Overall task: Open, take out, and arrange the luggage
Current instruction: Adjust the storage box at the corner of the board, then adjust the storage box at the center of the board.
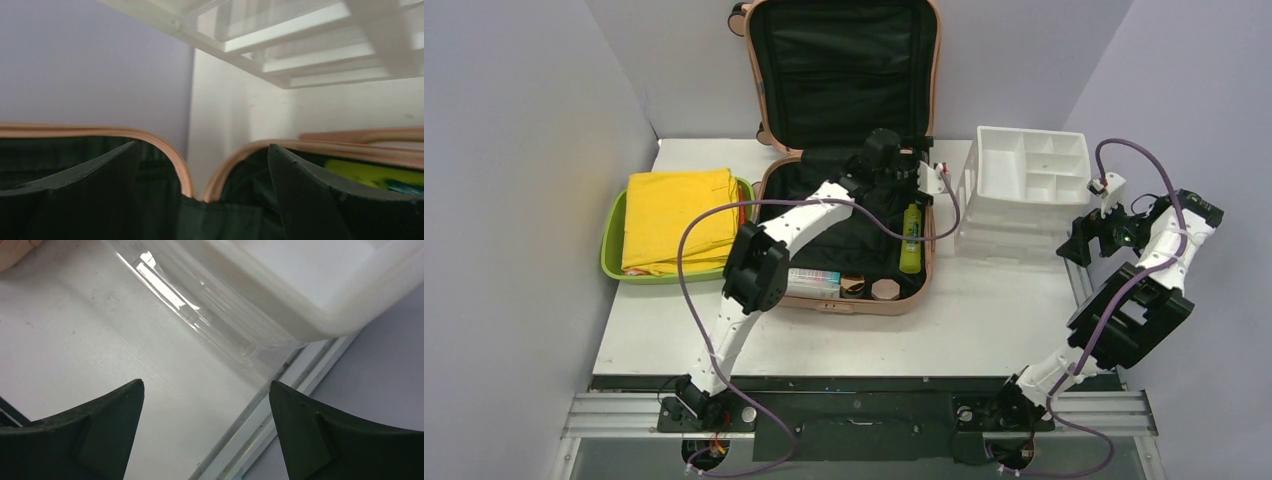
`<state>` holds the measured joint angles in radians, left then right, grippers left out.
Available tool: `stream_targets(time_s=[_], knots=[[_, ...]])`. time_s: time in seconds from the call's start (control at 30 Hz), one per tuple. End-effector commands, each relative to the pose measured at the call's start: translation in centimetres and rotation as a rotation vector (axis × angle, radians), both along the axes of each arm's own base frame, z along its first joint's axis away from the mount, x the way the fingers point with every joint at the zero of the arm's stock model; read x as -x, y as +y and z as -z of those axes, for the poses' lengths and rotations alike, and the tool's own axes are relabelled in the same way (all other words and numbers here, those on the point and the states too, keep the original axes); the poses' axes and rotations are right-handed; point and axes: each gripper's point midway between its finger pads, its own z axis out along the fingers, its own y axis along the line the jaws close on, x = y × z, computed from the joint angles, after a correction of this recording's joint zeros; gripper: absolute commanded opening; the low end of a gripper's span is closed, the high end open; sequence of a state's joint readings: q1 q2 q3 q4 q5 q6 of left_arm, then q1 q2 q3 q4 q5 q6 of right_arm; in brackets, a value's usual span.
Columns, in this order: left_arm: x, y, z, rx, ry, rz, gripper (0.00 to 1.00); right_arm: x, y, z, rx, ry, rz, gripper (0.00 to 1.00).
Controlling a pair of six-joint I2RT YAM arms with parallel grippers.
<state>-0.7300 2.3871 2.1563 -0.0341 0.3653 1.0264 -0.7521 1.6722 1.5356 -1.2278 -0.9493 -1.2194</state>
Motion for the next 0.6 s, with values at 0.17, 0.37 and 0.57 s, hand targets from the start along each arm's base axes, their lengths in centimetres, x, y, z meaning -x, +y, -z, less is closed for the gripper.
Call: stream_targets(time_s=[0.17, 0.37, 0.57], knots=[[11.3, 1.1, -6.1, 0.110, 0.616, 0.205, 0.96, -2.3, -3.3, 0.6, 0.148, -0.055, 0.100, 0.90], [13.3, -1.0, -5.6, 0.173, 0.809, 0.258, 0.98, -3.7, -3.0, 0.6, 0.267, -0.113, 0.016, 0.91], [13.9, -1.7, -2.9, 0.156, 0.923, 0.269, 1.00, -4.6, -2.1, 1.6, 0.325, -0.148, -0.199, 0.93]])
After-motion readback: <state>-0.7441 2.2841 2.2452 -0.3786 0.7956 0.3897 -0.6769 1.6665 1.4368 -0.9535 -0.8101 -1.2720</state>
